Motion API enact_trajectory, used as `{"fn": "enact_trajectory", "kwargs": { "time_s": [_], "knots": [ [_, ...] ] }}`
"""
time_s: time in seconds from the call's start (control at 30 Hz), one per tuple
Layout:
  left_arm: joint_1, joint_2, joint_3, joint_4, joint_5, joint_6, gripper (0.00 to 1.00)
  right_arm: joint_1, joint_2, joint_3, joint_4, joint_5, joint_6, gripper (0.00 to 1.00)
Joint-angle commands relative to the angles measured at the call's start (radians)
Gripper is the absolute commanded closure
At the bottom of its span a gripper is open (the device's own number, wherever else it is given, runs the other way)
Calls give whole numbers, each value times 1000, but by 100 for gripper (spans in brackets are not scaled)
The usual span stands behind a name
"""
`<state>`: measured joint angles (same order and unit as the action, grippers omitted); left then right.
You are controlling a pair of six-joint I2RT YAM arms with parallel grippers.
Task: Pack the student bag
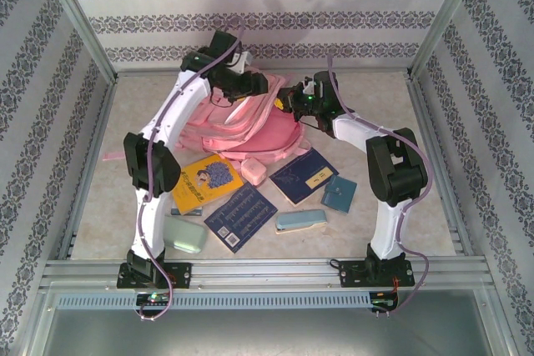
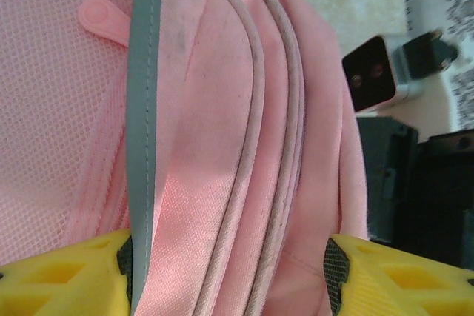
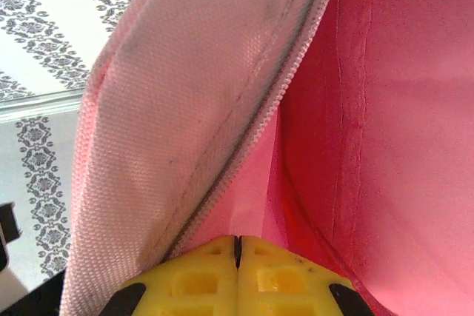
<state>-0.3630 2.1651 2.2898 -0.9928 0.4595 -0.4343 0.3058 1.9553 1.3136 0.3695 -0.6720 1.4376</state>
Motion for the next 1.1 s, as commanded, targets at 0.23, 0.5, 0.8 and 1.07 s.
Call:
{"fn": "enact_trajectory", "kwargs": {
  "time_s": [0.23,0.5,0.8,1.07],
  "knots": [
    [-135,-75,91,-132,-283,187,36,23,-5,30,29,-33,-11,99],
    [-192,-240,-79,-63,-532,220,34,25,-13,47,-17,-41,-31,100],
    [-231,-200,-88,-86,-355,292,33,32,-16,55,-50,-40,-42,100],
    [-264,-118,-29,-96,-512,306,32,37,-31,52,-75,-44,-47,100]
  ]
}}
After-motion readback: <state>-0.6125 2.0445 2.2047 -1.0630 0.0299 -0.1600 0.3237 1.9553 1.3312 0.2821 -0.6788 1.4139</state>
